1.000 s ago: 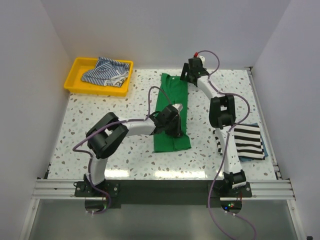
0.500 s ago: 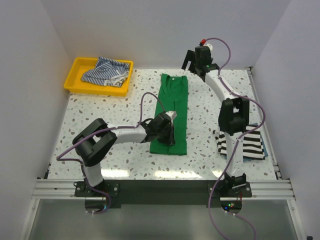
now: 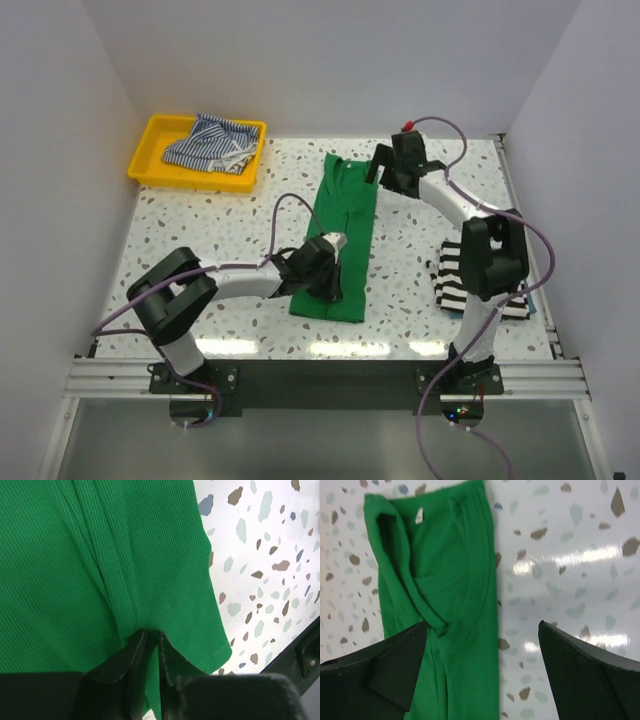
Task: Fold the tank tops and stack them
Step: Fold the tank top
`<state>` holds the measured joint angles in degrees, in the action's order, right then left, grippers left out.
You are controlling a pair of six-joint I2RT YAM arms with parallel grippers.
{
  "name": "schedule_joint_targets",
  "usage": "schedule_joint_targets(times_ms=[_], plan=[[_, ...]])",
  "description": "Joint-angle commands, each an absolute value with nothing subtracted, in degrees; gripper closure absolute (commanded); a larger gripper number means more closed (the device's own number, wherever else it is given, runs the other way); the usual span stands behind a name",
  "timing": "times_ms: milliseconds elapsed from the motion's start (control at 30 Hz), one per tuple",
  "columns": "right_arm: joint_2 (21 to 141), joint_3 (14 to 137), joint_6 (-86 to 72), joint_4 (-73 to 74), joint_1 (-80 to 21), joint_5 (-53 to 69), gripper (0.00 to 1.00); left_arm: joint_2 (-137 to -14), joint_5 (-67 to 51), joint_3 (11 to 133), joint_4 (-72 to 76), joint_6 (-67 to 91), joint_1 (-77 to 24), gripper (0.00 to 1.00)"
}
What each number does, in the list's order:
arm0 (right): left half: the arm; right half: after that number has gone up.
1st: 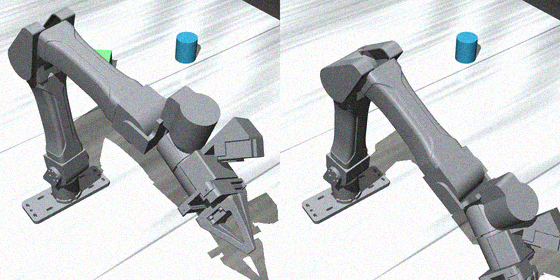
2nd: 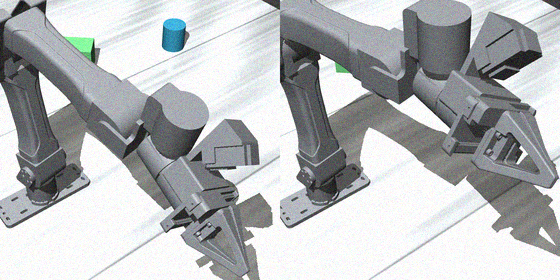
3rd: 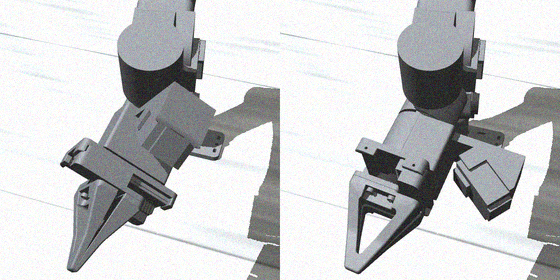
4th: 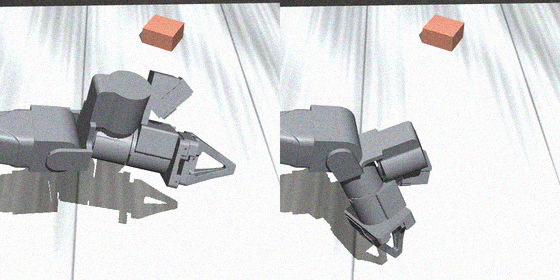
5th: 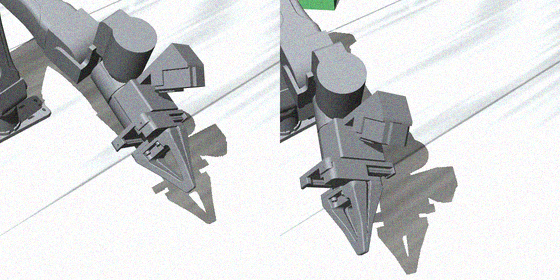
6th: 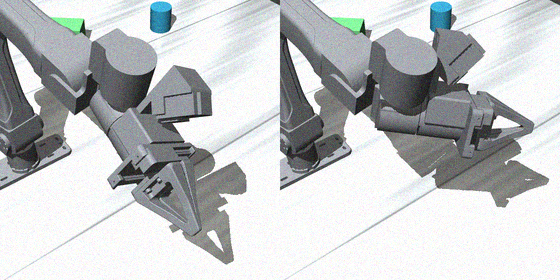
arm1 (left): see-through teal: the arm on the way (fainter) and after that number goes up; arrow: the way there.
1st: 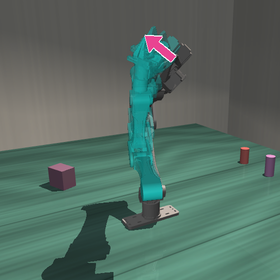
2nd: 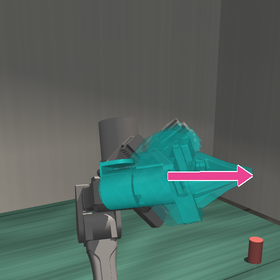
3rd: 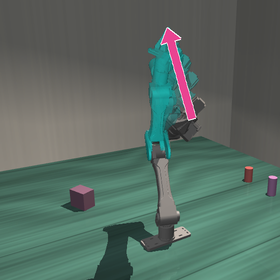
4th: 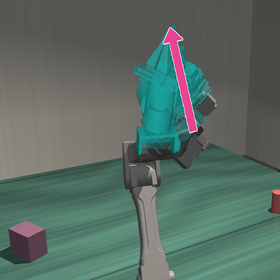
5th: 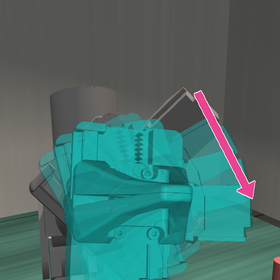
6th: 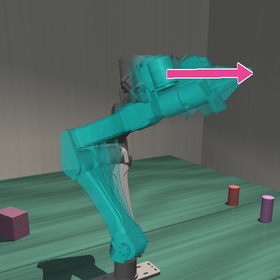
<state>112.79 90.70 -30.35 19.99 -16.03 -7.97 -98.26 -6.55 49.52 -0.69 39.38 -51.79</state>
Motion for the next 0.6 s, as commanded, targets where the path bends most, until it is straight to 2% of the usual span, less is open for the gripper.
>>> schedule_joint_targets(times_ms=[0,133,233,300,400,500,567], plan=[[102.15,82.03,-33.48,19.42,-16.87,-5.72,0.04,-93.44,-4.48,48.77,-3.78,37.89,-52.21,0.78],[88.91,69.11,-36.2,19.51,-19.59,-5.01,0.04,-84.93,-2.73,51.32,-6.23,37.53,-52.12,0.71],[81.67,58.47,-38.4,21.53,-23.37,-6.24,0.04,-78.26,5.51,52.29,-14.04,40.16,-52.12,0.66],[74.55,50.04,-41.3,21.53,-27.23,-6.15,0.04,-74.99,10.78,50.2,-18.78,43.41,-51.51,0.62],[67.6,41.59,-46.39,23.46,-32.77,-7.12,0.06,-69.97,10.2,45.01,-20.12,46.14,-50.1,0.59],[62.16,34.56,-52.46,22.51,-38.22,-6.16,0.11,-67.07,7.48,40.44,-19.17,46.23,-49.92,0.5],[61.17,31.31,-56.5,20.57,-42.95,-6.5,0.19,-66.01,5.81,36.94,-18.37,46.06,-49.31,0.49]])
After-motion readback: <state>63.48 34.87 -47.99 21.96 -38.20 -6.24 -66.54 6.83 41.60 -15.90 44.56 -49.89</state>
